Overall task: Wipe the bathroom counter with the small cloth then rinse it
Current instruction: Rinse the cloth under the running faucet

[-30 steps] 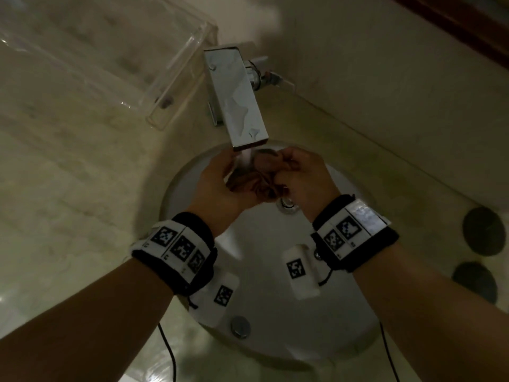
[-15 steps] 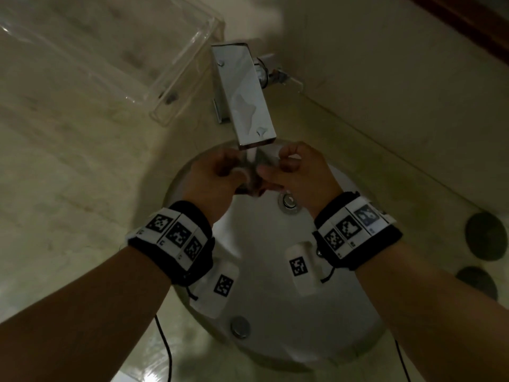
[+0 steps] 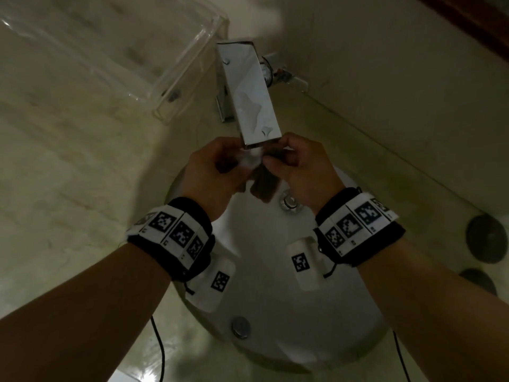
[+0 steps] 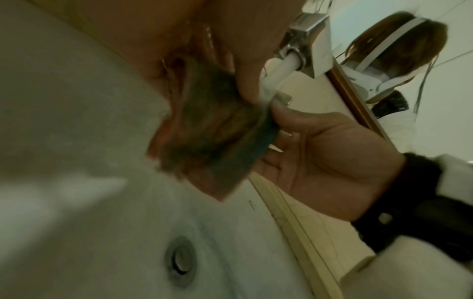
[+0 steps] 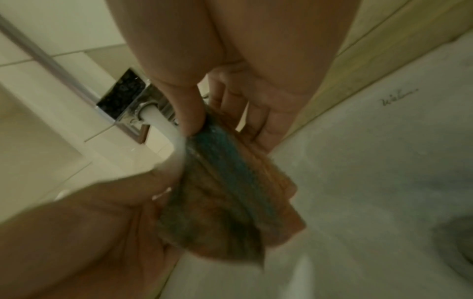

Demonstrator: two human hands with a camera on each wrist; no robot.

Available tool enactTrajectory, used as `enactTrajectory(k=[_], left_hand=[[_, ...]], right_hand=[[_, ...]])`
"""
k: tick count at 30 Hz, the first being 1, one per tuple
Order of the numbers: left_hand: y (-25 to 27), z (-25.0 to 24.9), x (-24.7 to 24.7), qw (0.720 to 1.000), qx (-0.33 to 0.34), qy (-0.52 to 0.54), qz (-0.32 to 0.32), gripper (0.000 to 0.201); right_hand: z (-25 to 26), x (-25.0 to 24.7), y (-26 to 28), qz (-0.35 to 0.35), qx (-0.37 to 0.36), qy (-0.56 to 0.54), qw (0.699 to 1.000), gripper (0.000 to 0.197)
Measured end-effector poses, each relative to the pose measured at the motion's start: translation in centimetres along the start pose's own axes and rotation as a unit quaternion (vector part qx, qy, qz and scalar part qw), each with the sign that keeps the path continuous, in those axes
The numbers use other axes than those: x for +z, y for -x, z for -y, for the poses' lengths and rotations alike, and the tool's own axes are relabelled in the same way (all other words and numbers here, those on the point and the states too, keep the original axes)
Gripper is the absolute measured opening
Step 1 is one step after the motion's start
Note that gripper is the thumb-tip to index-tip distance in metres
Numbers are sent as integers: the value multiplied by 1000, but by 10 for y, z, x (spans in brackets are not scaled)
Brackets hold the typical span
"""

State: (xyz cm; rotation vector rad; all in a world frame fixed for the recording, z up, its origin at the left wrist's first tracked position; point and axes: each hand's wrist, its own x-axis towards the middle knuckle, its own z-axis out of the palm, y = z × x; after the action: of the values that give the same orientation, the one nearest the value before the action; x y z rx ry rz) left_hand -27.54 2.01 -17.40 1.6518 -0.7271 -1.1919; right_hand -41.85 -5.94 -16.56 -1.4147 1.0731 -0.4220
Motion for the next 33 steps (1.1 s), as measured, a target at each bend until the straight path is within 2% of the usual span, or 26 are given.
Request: enactTrajectory(k=[3, 7, 8, 11, 12, 13, 14, 17, 19, 21, 25, 28, 30, 32, 33], left_hand=[[-4, 6, -3, 999, -41, -20, 22, 28], [-7, 14, -9, 997, -69, -17, 42, 18], [-7, 15, -9, 996, -82, 7, 40, 27], [-8, 16, -8, 987, -139, 77, 20, 88], [-7, 14, -7, 987, -142, 75, 31, 98], [-6, 14, -5, 987, -139, 64, 52, 96], [-4, 12, -4, 986, -138, 55, 71, 85], [-3, 9, -3, 988, -124, 53, 77, 33], [-5, 12, -2, 991, -89, 47, 84, 16], [-5, 11, -3, 994, -44, 58, 80, 5], [-8, 13, -5, 993, -42, 102, 41, 18], [-8, 9, -4, 995, -31, 75, 62, 12], [-8, 10, -5, 996, -18, 37, 80, 19], [-10, 10, -6, 995, -11, -11, 95, 24], [-12, 11, -4, 993, -6, -37, 111, 21]], right_hand=[[-2, -2, -4, -11, 20, -27, 999, 13], [-5, -8, -4, -17, 35, -47, 998, 12], [-6, -8, -3, -13, 38, -60, 997, 14], [-7, -10, -2, -3, 50, -118, 992, 20], [-7, -12, -1, 3, 57, -139, 989, 22], [-8, -14, -1, 12, 62, -159, 985, 23], [-8, -16, -1, 25, 63, -181, 981, 25], [-11, -20, 1, 63, 61, -241, 967, 42], [-14, -23, 1, 67, 56, -227, 970, 51], [-17, -25, 0, 51, 53, -183, 980, 51], [-21, -25, 2, 20, 52, -92, 994, 50], [-20, -24, 2, 20, 67, -30, 997, 45], [-22, -20, 0, 6, 63, 25, 998, 40], [-22, -15, -1, -20, 40, 72, 996, 50], [-20, -12, -2, -18, 21, 94, 995, 59]])
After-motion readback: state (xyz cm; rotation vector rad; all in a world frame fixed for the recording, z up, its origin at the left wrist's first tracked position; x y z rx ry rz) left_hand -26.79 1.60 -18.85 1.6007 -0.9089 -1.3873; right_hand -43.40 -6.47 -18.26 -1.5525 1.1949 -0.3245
